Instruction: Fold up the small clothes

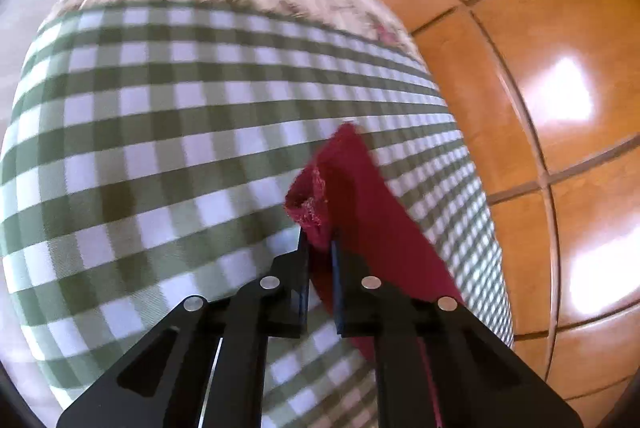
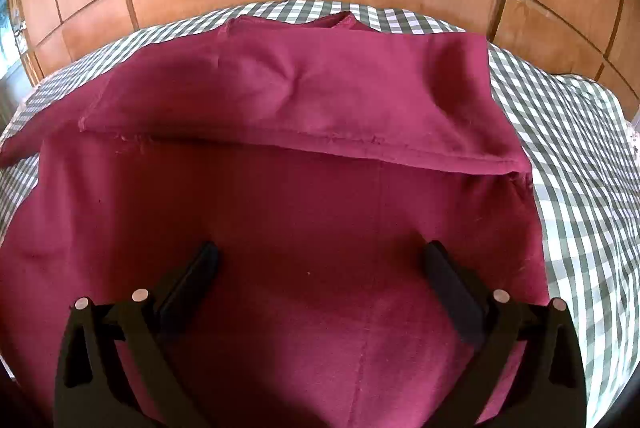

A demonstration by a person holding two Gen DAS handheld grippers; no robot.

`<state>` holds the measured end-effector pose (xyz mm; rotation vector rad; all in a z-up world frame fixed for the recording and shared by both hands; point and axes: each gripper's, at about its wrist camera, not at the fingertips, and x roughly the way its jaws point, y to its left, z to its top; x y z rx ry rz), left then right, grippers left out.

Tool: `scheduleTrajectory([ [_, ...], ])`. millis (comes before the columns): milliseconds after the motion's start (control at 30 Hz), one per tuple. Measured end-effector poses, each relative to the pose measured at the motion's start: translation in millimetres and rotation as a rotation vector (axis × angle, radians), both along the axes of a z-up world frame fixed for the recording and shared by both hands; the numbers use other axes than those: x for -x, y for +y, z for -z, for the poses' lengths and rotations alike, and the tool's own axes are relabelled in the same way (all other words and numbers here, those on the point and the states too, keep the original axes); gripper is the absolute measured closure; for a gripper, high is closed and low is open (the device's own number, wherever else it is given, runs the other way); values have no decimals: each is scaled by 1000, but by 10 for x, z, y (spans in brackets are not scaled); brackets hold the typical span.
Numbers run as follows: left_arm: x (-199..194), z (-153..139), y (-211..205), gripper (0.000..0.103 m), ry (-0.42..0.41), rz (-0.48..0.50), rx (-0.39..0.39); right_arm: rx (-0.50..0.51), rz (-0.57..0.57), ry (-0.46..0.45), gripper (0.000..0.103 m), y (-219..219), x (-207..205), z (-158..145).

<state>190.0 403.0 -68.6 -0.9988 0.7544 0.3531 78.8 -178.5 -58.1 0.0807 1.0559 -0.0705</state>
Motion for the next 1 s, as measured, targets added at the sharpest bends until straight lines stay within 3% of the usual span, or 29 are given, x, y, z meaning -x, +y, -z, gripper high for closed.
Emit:
scheduleTrajectory([
  [167,-31,-355,-433,95,-125,142,-40,-3,1,0,2,-3,7,4],
  [333,-161,-676,-1404,95,-216,389,-101,-7,2,-3,2,-8,2,1],
  [600,-287,-552,-3054,95,-188,771,-175,-18,6,-9,2,-8,11,-3],
  [700,-281,-438,-3472,93,-159,854,-231,-22,8,-10,2,-12,14,-6],
  [767,-192,-433,-3619,73,-160,886,-277,-25,9,-8,2,-12,13,-7],
  [833,-102,-426,-3641,57,-163,912,-275,-28,7,0,2,-12,2,-20],
  [900,72,-409,-3563,56,-173,917,-280,-53,7,25,2,-18,-52,-73],
  [1000,313,-330,-3474,56,-189,929,-331,-213,-3,9,23,9,-170,-237],
])
